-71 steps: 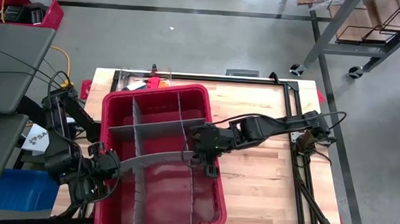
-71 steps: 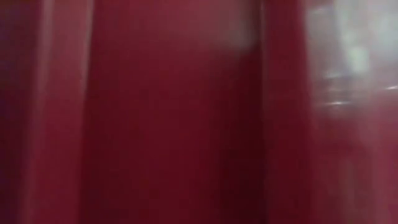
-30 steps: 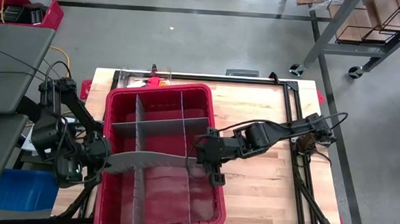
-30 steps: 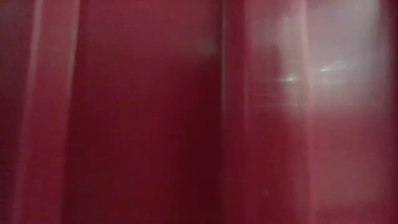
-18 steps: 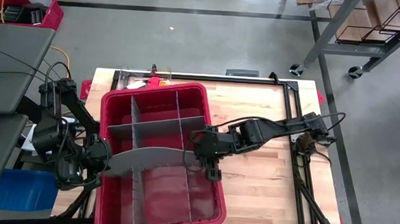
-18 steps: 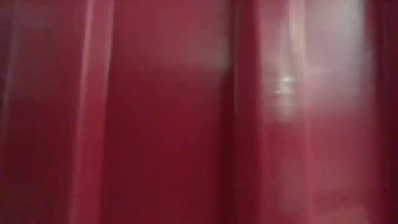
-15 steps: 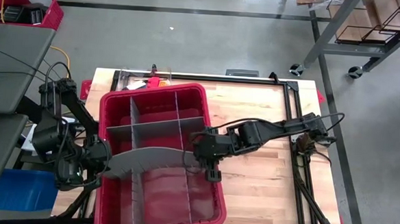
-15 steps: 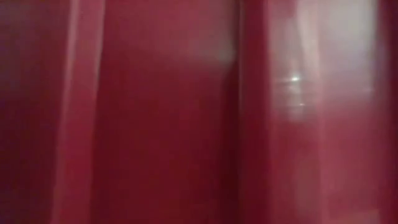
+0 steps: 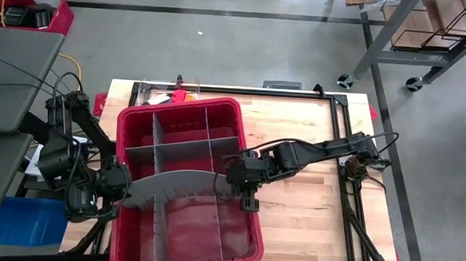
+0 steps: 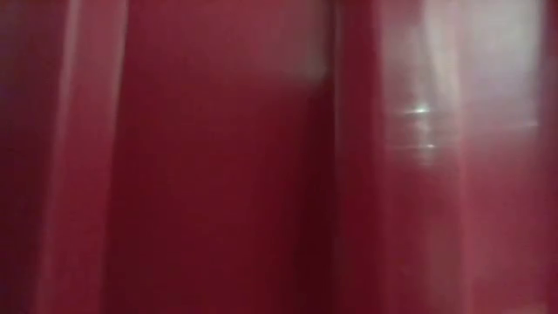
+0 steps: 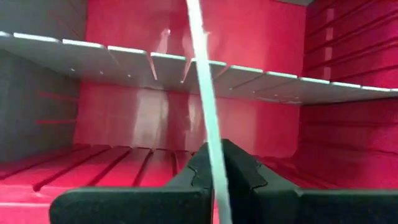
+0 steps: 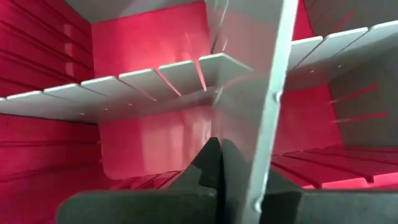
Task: Sort blocks
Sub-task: Assemble the bin divider into the red bin
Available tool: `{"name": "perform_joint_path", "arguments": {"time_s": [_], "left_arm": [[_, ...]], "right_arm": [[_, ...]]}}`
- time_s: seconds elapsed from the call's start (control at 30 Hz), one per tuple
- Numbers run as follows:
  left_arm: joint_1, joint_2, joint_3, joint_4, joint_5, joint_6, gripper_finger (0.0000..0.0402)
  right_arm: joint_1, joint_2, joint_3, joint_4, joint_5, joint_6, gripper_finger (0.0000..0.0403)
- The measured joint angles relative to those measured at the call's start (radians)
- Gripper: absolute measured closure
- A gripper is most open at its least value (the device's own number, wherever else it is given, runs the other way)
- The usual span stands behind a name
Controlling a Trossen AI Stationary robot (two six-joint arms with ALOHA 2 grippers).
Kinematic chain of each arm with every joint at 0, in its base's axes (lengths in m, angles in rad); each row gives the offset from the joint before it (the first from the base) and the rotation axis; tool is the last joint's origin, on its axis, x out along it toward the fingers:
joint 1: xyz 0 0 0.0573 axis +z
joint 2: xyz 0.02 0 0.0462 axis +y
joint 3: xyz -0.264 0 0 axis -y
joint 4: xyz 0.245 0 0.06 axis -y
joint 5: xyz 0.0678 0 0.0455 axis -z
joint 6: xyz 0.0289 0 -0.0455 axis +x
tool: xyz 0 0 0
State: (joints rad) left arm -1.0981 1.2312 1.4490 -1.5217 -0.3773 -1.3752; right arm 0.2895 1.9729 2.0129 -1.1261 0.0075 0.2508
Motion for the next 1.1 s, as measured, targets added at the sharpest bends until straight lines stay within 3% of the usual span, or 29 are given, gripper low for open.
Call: {"name": "perform_joint_path", "arguments": {"time_s": [0.33,0.73,0.9,1.1], "left_arm": [[0.000,0.009,-0.011,-0.044,-0.035,0.029,0.0391],[-0.004,0.036,-0.013,0.028,0.118,0.025,0.0391],[0.002,0.033,-0.013,0.016,0.130,0.024,0.0392],[0.001,0.040,-0.012,0.015,0.121,0.038,0.0392]], "right_arm": [[0.010,-0.003,-0.001,0.008,-0.005,-0.002,0.0403],[0.028,-0.021,0.001,0.015,-0.078,-0.057,0.0403],[0.027,-0.029,0.000,0.023,-0.157,-0.032,0.0403],[0.043,-0.029,0.001,0.017,-0.129,-0.020,0.0403]]}}
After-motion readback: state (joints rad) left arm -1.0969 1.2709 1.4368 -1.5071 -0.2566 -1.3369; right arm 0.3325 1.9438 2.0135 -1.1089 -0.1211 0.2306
